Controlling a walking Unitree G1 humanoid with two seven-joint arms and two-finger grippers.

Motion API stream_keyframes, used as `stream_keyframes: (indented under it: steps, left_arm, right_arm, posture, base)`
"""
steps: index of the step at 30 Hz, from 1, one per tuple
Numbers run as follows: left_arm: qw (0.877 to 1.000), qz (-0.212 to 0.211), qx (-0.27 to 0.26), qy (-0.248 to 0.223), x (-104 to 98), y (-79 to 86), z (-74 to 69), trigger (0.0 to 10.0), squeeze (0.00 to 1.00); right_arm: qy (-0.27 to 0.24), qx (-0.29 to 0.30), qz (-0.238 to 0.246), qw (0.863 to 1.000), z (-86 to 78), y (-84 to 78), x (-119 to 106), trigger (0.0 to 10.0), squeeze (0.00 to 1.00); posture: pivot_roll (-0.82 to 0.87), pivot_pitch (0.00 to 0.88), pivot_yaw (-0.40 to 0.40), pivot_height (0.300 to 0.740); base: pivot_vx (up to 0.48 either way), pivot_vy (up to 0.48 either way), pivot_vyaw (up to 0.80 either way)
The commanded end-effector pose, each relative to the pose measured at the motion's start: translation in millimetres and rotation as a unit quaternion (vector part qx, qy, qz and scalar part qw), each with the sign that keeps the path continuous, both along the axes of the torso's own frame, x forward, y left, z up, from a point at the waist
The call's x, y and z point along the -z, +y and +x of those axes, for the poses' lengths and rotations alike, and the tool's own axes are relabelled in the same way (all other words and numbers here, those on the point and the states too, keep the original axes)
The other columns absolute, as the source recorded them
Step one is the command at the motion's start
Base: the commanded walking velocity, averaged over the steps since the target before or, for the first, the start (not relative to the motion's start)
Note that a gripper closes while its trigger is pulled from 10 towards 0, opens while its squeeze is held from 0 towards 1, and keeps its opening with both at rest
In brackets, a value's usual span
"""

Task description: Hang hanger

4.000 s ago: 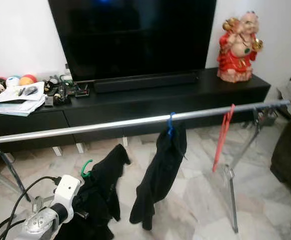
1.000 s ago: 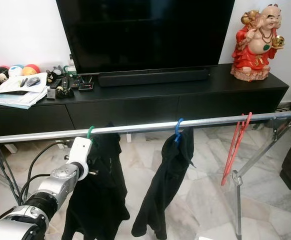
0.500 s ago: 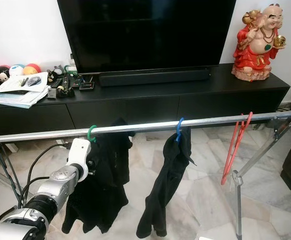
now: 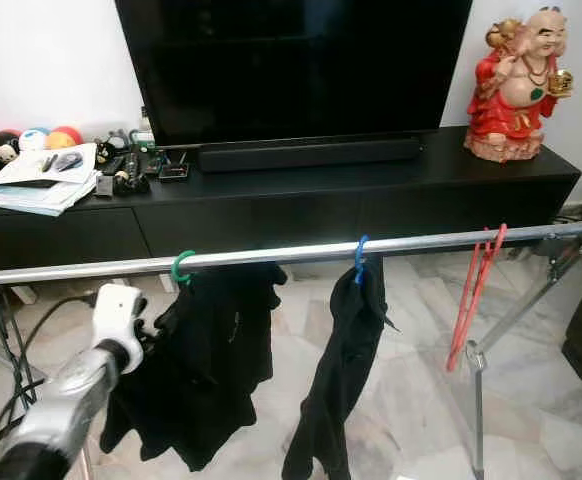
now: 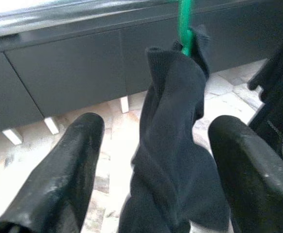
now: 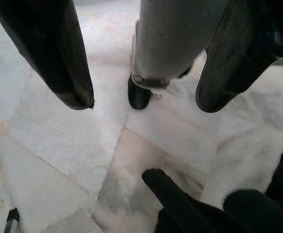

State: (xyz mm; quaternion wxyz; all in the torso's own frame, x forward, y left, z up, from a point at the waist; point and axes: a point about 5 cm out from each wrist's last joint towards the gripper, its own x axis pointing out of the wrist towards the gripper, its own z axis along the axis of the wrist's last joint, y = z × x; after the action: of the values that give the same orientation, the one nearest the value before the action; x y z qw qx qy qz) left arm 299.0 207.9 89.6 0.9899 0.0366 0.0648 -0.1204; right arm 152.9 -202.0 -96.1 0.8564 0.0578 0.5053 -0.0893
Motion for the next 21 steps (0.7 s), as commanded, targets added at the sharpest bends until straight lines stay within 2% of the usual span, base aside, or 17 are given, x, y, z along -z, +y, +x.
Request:
stream_keyframes:
  steps: [1,2,3,4,5,6,7,8,9,11,12,13,14,18,19,21]
  left_arm:
    - [1.000,0.008,0.022,-0.011,-9,3.4,-9.3,10.0,0.64]
    - [1.000,0.016,0.026,-0.009,-9,5.6,-14.6,10.0,0.64]
    - [0.999,0.025,0.035,0.000,-7,9.3,-23.6,10.0,0.51]
    - [0.999,0.028,0.040,0.005,-6,10.8,-27.2,10.0,0.51]
    - [0.996,0.060,0.063,0.037,6,19.3,-41.0,10.0,0.31]
    - [0.996,0.060,0.063,0.037,6,19.3,-41.0,10.0,0.31]
    - [0.992,0.081,0.055,0.078,23,33.3,-53.1,10.0,0.00]
    - [0.989,0.090,0.029,0.113,38,47.6,-62.1,10.0,0.00]
    - [0.988,0.091,0.023,0.120,40,50.3,-64.4,10.0,0.00]
    - [0.982,0.084,-0.016,0.168,62,64.1,-76.0,10.0,0.00]
    - [0.980,0.083,-0.025,0.179,67,66.7,-78.6,10.0,0.00]
    - [0.972,0.090,-0.037,0.212,82,70.4,-85.9,10.0,0.00]
    - [0.963,0.089,-0.042,0.252,99,70.3,-95.2,10.0,0.00]
    - [0.948,0.079,-0.063,0.303,124,64.2,-107.3,10.0,0.00]
    - [0.936,0.068,-0.096,0.332,137,60.6,-113.2,10.0,0.00]
    - [0.920,0.059,-0.137,0.362,149,56.6,-120.1,10.0,0.00]
  right_arm:
    - [0.003,-0.001,0.003,1.000,-0.8,1.8,1,10.0,0.00]
    - [0.003,-0.002,0.002,1.000,-0.9,1.5,1,10.0,0.00]
    - [0.003,-0.002,0.002,1.000,-0.9,1.5,1,10.0,0.00]
    - [0.003,-0.003,0.002,1.000,-0.9,1.6,1,10.0,0.00]
    - [0.004,-0.004,0.002,1.000,-0.9,1.7,1,10.0,0.00]
    - [0.004,-0.004,0.002,1.000,-0.9,1.7,1,10.0,0.00]
    - [0.004,-0.005,0.002,1.000,-0.8,2.1,1,10.0,0.00]
    - [0.004,-0.005,0.002,1.000,-0.6,2.5,1,10.0,0.00]
    - [0.004,-0.005,0.002,1.000,-0.6,2.6,1,10.0,0.00]
    - [0.002,-0.006,0.002,1.000,0.1,3.4,1,10.0,0.00]
    - [0.002,-0.006,0.002,1.000,0.3,3.7,1,10.0,0.00]
    - [0.000,-0.006,0.003,1.000,0.9,4.5,0,10.0,0.00]
    - [0.000,-0.006,0.003,1.000,1.3,5.0,0,10.0,0.00]
    - [0.000,-0.008,0.002,1.000,1.8,5.8,0,10.0,0.00]
    - [0.000,-0.009,0.001,1.000,2.2,5.9,0,10.0,0.00]
    - [0.000,-0.009,0.000,1.000,2.6,5.4,0,10.0,0.00]
  posture:
    - [0.10,0.019,0.043,0.740]
    - [0.11,0.019,0.043,0.740]
    - [0.11,0.019,0.043,0.740]
    - [0.11,0.019,0.043,0.740]
    - [0.11,0.017,0.042,0.740]
    - [0.11,0.017,0.042,0.740]
    - [0.12,0.013,0.042,0.740]
    - [0.11,0.010,0.044,0.740]
    - [0.11,0.010,0.045,0.740]
    - [0.11,0.003,0.048,0.740]
    - [0.11,0.001,0.049,0.740]
    - [0.11,0.000,0.049,0.740]
    - [0.11,0.000,0.049,0.740]
    - [0.11,0.000,0.046,0.740]
    - [0.10,0.000,0.044,0.740]
    - [0.10,0.000,0.041,0.740]
  base:
    - [0.000,0.000,0.00]
    - [0.000,0.000,0.00]
    - [0.000,0.000,0.00]
    - [0.000,0.000,0.00]
    - [0.000,0.000,0.00]
    - [0.000,0.000,0.00]
    - [0.000,0.000,0.00]
    - [0.000,0.000,0.00]
    - [0.000,0.000,0.00]
    - [0.000,0.000,0.00]
    - [0.000,0.000,0.00]
    - [0.000,0.000,0.00]
    - [0.000,0.000,0.00]
    - [0.000,0.000,0.00]
    - [0.000,0.000,0.00]
    - [0.000,0.000,0.00]
